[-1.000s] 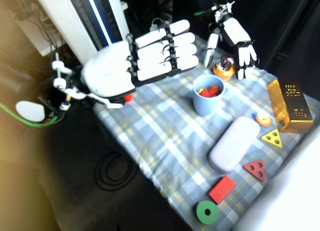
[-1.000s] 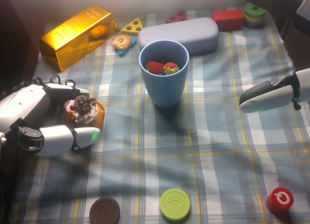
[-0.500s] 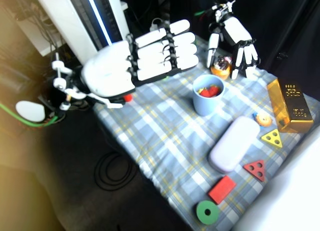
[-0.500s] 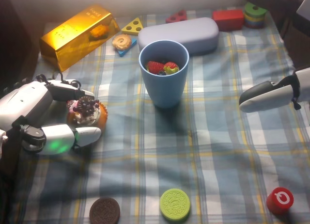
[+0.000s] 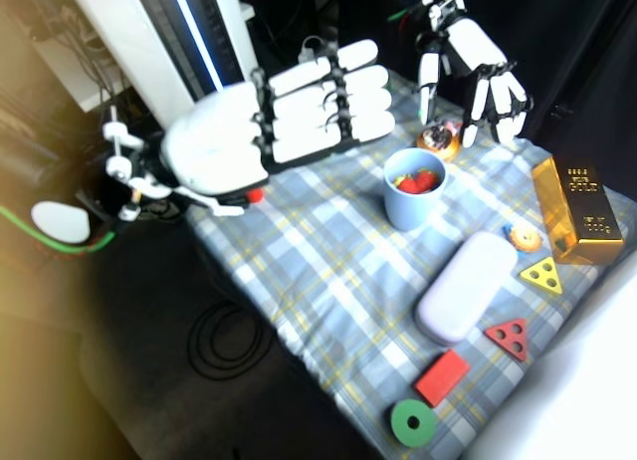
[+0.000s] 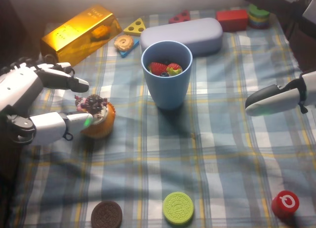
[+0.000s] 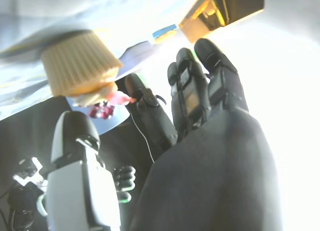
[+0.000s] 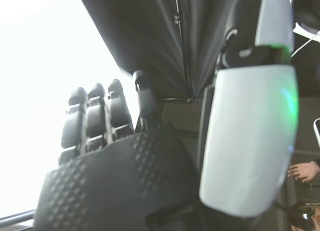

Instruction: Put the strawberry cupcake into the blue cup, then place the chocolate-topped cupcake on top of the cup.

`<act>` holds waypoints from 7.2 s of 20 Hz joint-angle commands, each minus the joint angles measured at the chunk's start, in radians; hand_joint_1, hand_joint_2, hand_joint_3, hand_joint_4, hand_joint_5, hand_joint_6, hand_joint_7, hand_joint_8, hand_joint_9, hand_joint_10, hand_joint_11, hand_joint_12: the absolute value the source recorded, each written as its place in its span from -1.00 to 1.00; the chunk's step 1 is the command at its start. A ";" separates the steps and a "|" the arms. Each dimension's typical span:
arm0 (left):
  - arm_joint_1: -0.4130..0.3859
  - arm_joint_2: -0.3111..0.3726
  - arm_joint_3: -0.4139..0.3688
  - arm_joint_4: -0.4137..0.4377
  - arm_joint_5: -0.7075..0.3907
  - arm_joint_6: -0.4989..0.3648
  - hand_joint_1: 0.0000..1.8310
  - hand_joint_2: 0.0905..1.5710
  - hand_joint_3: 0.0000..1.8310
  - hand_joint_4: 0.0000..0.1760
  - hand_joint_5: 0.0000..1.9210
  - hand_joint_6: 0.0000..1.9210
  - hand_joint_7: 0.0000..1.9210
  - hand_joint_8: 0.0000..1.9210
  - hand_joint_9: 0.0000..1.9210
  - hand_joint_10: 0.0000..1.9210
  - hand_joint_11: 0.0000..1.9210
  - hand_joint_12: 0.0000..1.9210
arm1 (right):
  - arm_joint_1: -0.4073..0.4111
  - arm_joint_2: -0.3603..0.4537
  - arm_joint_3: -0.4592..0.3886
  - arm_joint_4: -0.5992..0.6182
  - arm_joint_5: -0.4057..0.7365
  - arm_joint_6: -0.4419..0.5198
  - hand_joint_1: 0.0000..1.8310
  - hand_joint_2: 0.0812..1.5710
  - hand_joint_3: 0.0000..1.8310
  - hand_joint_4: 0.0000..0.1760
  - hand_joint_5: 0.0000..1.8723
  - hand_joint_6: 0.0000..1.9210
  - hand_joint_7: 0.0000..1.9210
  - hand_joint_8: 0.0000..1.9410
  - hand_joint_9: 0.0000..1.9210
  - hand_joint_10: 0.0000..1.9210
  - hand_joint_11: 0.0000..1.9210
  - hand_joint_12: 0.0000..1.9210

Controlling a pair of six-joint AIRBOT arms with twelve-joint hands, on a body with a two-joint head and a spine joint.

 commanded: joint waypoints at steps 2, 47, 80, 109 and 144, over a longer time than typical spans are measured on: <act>-0.009 0.004 0.002 0.023 -0.113 -0.006 -0.11 0.24 -1.00 -0.53 -0.13 -1.00 -0.58 -1.00 -0.60 -1.00 -1.00 -0.04 | 0.010 -0.003 0.003 0.040 0.116 0.003 -0.42 -0.08 -1.00 -0.03 -1.00 -1.00 -1.00 -1.00 -1.00 -1.00 -1.00 -0.91; -0.034 -0.031 0.014 0.058 -0.078 -0.008 -0.07 0.29 -1.00 -0.66 -0.21 -1.00 -0.22 -0.99 -0.44 -0.99 -0.97 -0.04 | -0.001 -0.007 0.007 0.051 0.112 0.003 -0.42 -0.08 -1.00 -0.03 -1.00 -1.00 -1.00 -1.00 -1.00 -1.00 -1.00 -0.90; -0.043 -0.058 0.021 0.061 -0.065 -0.008 0.10 0.39 -1.00 1.00 -0.01 0.06 -0.02 -1.00 -0.36 -1.00 -0.96 -0.30 | -0.012 -0.007 0.006 0.062 0.113 0.003 -0.42 -0.08 -1.00 -0.03 -1.00 -1.00 -1.00 -1.00 -1.00 -1.00 -1.00 -0.90; 0.002 0.143 -0.090 0.045 -0.113 -0.007 -0.31 0.03 -1.00 -0.96 -0.74 -1.00 -0.71 -1.00 -0.67 -1.00 -1.00 -0.05 | -0.016 -0.011 0.006 0.062 0.112 0.003 -0.42 -0.08 -1.00 -0.03 -1.00 -1.00 -1.00 -1.00 -1.00 -1.00 -1.00 -0.90; -0.044 0.109 -0.056 0.076 -0.152 -0.008 0.21 0.25 -1.00 -1.00 -0.13 -1.00 -0.06 -1.00 -0.13 -1.00 -0.77 0.27 | -0.023 -0.008 0.005 0.069 0.111 0.004 -0.42 -0.08 -1.00 -0.03 -1.00 -1.00 -1.00 -1.00 -1.00 -1.00 -1.00 -0.90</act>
